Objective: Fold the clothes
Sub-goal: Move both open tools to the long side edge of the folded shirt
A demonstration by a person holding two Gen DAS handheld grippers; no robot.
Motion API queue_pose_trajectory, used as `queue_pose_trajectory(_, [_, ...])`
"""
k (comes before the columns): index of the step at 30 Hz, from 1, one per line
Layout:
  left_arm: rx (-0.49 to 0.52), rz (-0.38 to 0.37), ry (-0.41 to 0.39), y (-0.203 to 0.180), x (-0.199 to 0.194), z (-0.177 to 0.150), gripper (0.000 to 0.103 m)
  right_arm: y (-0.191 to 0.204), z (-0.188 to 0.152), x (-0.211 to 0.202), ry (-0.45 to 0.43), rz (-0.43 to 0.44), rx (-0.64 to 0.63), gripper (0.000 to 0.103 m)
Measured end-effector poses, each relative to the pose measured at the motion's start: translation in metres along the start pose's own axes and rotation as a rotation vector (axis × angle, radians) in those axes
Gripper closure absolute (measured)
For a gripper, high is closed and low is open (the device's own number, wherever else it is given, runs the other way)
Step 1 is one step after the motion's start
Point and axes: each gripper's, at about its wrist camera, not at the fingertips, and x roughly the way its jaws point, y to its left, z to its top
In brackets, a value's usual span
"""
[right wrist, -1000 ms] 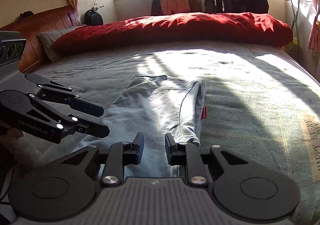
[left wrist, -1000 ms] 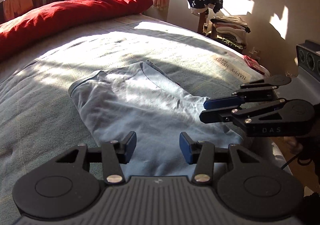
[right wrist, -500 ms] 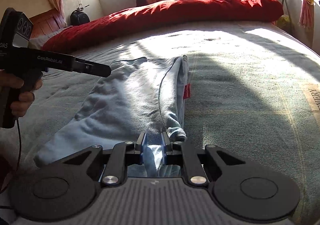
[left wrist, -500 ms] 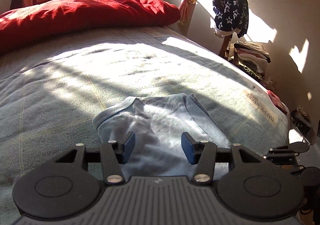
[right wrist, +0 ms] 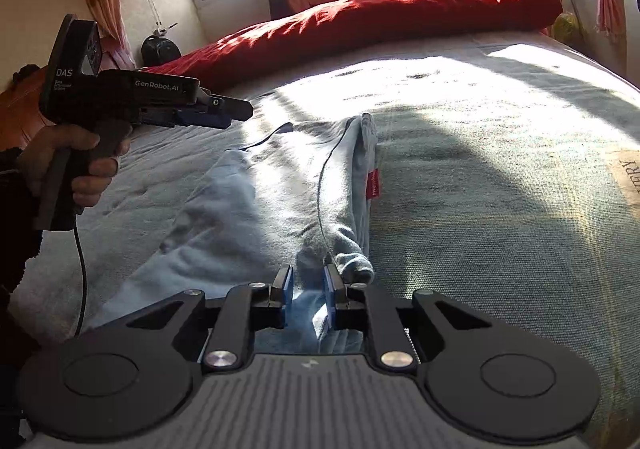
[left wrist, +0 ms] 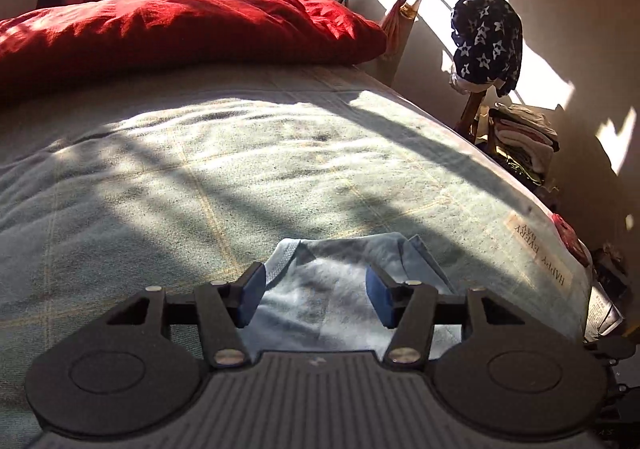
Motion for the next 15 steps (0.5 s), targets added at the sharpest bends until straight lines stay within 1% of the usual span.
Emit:
queue_pose_trajectory(2, [0.026, -0.032, 0.023, -0.015, -0.009, -0.015, 0.048, 0.007, 0.005, -0.006, -0.024, -0.008, -0.029, 0.077])
queue_pose_trajectory(4, [0.037, -0.046, 0.044, -0.028, -0.017, -0.032, 0.048, 0.015, 0.011, -0.011, -0.048, -0.016, -0.057, 0.076])
queue_pose_trajectory(6, [0.024, -0.056, 0.056, -0.037, -0.022, -0.048, 0.048, 0.009, 0.013, -0.001, -0.022, -0.036, -0.046, 0.076])
queue_pose_trajectory(8, [0.013, -0.065, 0.066, -0.046, -0.028, -0.062, 0.047, -0.001, 0.008, 0.010, 0.007, -0.068, -0.024, 0.076])
queue_pose_trajectory(10, [0.010, -0.070, 0.058, -0.052, -0.037, -0.068, 0.045, -0.012, 0.000, 0.014, 0.020, -0.077, 0.021, 0.076])
queue_pose_trajectory(12, [0.007, -0.076, 0.051, -0.058, -0.047, -0.074, 0.046, -0.012, 0.001, 0.002, -0.004, -0.072, 0.047, 0.076])
queue_pose_trajectory(15, [0.003, -0.084, 0.040, -0.068, -0.061, -0.083, 0.046, 0.000, 0.004, -0.022, -0.046, -0.057, 0.005, 0.076])
